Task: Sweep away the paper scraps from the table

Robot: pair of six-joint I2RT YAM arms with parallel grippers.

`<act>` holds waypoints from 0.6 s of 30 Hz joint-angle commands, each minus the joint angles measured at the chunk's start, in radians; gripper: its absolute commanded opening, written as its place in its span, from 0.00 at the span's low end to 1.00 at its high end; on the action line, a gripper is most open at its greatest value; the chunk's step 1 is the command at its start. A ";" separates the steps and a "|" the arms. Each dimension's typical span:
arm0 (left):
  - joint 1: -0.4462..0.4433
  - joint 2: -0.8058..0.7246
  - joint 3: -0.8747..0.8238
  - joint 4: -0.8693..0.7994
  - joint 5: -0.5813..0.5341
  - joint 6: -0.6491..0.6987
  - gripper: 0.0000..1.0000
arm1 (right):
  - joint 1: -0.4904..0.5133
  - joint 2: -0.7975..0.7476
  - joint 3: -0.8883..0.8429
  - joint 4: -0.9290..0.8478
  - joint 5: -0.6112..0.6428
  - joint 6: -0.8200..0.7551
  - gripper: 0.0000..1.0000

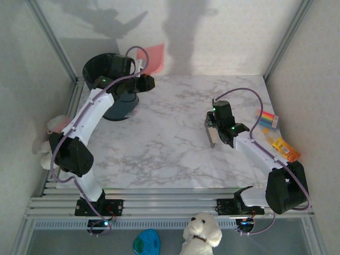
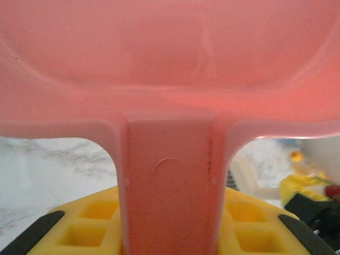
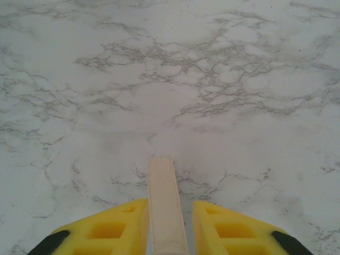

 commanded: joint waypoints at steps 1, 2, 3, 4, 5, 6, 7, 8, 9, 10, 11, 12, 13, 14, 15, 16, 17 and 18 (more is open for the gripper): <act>-0.055 0.038 0.061 -0.130 -0.150 0.155 0.00 | -0.007 -0.031 -0.012 0.010 0.038 0.014 0.00; -0.070 0.054 0.073 -0.156 -0.181 0.176 0.00 | -0.006 -0.033 -0.012 0.009 0.043 0.012 0.00; -0.081 0.069 0.083 -0.178 -0.207 0.190 0.00 | -0.007 -0.033 -0.011 0.006 0.047 0.012 0.00; -0.095 0.087 0.096 -0.201 -0.229 0.204 0.00 | -0.007 -0.036 -0.011 0.005 0.050 0.012 0.00; -0.106 0.104 0.104 -0.222 -0.246 0.215 0.00 | -0.007 -0.037 -0.012 0.006 0.054 0.014 0.00; -0.115 0.119 0.110 -0.235 -0.257 0.223 0.00 | -0.007 -0.040 -0.013 0.005 0.059 0.015 0.00; -0.127 0.134 0.115 -0.247 -0.271 0.232 0.00 | -0.007 -0.042 -0.014 0.006 0.063 0.015 0.00; -0.141 0.146 0.119 -0.256 -0.288 0.241 0.00 | -0.007 -0.044 -0.016 0.006 0.067 0.015 0.00; -0.150 0.157 0.120 -0.261 -0.307 0.245 0.00 | -0.007 -0.045 -0.016 0.004 0.070 0.015 0.00; -0.161 0.168 0.122 -0.267 -0.323 0.252 0.00 | -0.006 -0.045 -0.016 0.003 0.074 0.014 0.00; -0.170 0.181 0.125 -0.273 -0.333 0.256 0.00 | -0.006 -0.047 -0.015 0.001 0.076 0.013 0.00; -0.177 0.191 0.125 -0.277 -0.338 0.259 0.00 | -0.007 -0.047 -0.015 0.000 0.078 0.012 0.00; -0.184 0.201 0.125 -0.281 -0.343 0.265 0.00 | -0.008 -0.048 -0.016 0.000 0.081 0.011 0.00; -0.192 0.212 0.125 -0.285 -0.353 0.272 0.00 | -0.006 -0.051 -0.016 -0.001 0.086 0.010 0.00; -0.200 0.221 0.124 -0.290 -0.361 0.279 0.00 | -0.007 -0.052 -0.017 -0.004 0.089 0.008 0.00; -0.210 0.232 0.124 -0.296 -0.371 0.285 0.00 | -0.007 -0.053 -0.016 -0.004 0.093 0.006 0.00; -0.219 0.244 0.122 -0.301 -0.381 0.291 0.00 | -0.007 -0.055 -0.018 -0.004 0.096 0.005 0.00; -0.225 0.253 0.121 -0.302 -0.390 0.294 0.00 | -0.006 -0.056 -0.018 -0.005 0.099 0.003 0.00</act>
